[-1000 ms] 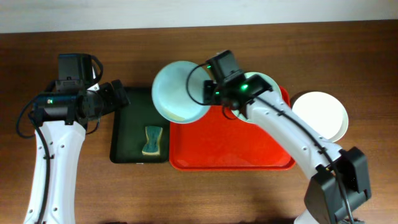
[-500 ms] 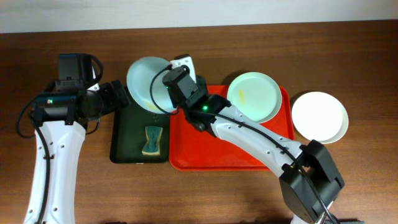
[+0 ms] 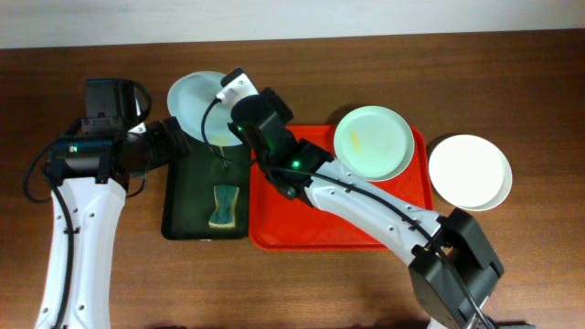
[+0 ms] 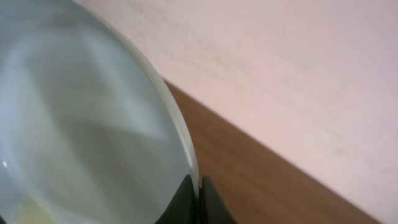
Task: Clean dirty plates on tray and stack at the side
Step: 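Carry the light blue plate rightward over the red tray with the right gripper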
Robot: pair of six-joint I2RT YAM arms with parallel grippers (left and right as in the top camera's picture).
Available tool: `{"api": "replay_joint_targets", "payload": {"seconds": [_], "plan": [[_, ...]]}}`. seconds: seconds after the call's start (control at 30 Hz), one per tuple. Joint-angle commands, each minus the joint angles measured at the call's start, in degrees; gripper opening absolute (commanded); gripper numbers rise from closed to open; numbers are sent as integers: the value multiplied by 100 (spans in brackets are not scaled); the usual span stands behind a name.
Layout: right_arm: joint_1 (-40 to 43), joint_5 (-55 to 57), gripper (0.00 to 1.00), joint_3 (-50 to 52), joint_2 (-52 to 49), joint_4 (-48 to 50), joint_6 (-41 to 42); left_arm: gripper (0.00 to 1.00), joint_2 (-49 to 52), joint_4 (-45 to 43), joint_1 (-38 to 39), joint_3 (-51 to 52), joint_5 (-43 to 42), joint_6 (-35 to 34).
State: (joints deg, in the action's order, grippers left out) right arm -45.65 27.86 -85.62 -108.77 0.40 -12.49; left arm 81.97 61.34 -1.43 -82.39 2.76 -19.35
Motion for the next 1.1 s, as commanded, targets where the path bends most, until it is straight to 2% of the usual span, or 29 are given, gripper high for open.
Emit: {"api": "replay_joint_targets", "payload": {"seconds": [0.0, 0.33, 0.53, 1.07], "plan": [[-138, 339, 4, -96, 400, 236, -413, 99, -20, 4, -24, -4, -39, -55], [-295, 758, 4, -96, 800, 922, -1270, 99, -20, 7, -24, -4, -42, -55], [-319, 909, 4, -96, 846, 1235, -1285, 99, -20, 4, -24, -4, -39, -55], [-348, 1187, 4, -96, 846, 1250, -1320, 99, -20, 4, -24, -4, -42, -55]]}}
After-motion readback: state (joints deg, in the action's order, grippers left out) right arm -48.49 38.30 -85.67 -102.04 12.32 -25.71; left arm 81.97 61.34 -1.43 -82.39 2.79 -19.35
